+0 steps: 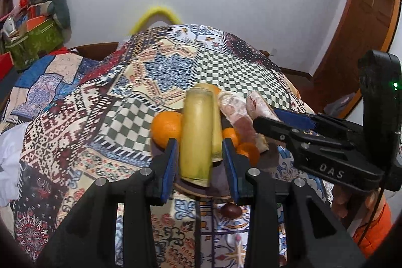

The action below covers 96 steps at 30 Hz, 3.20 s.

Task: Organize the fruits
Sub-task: 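Lower the orange and pomelo segment onto the plate and open both tools, then grasp a dark red date with the right tool while the left tool approaches another date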

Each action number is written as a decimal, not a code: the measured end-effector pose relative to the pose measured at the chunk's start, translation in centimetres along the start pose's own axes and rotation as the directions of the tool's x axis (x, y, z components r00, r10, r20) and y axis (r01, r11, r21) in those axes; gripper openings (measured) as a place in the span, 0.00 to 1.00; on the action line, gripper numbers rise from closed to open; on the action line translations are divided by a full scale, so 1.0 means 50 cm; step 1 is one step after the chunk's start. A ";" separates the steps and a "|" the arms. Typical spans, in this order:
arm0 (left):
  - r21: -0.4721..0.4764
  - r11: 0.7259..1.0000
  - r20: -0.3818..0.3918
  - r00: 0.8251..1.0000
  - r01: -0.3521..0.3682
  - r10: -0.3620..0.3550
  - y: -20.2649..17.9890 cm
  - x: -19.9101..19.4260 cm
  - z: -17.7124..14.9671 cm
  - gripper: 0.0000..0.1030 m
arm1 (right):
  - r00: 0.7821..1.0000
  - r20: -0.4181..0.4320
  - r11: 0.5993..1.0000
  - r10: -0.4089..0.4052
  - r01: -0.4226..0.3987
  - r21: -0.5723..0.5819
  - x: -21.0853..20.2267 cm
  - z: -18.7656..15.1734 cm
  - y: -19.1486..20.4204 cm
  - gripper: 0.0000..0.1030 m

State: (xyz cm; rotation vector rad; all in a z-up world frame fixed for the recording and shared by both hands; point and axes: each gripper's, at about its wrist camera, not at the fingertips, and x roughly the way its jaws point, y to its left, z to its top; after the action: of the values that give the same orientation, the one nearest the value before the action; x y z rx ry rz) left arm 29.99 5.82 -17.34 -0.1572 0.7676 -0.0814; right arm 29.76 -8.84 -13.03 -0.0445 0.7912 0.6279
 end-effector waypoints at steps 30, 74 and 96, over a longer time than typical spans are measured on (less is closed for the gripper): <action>-0.021 1.000 0.013 1.000 -0.009 0.010 0.007 -0.052 -0.020 0.34 | 1.000 0.006 0.998 -0.030 0.031 -0.055 -0.034 0.003 0.027 0.42; -0.004 0.999 -0.009 0.999 -0.051 0.051 -0.060 -0.256 -0.195 0.57 | 0.994 -0.101 0.994 -0.046 0.035 -0.106 -0.171 -0.237 0.132 0.49; -0.030 0.999 -0.129 0.991 -0.040 0.036 -0.043 -0.158 -0.229 0.57 | 0.983 -0.183 0.997 0.015 -0.029 -0.071 -0.108 -0.268 0.112 0.20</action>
State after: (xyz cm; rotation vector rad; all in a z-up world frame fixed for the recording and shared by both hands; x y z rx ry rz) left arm 16.28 3.43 -19.68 -0.1690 0.9007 -0.0430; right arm 15.13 -10.55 -17.84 -0.1627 0.9468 0.6807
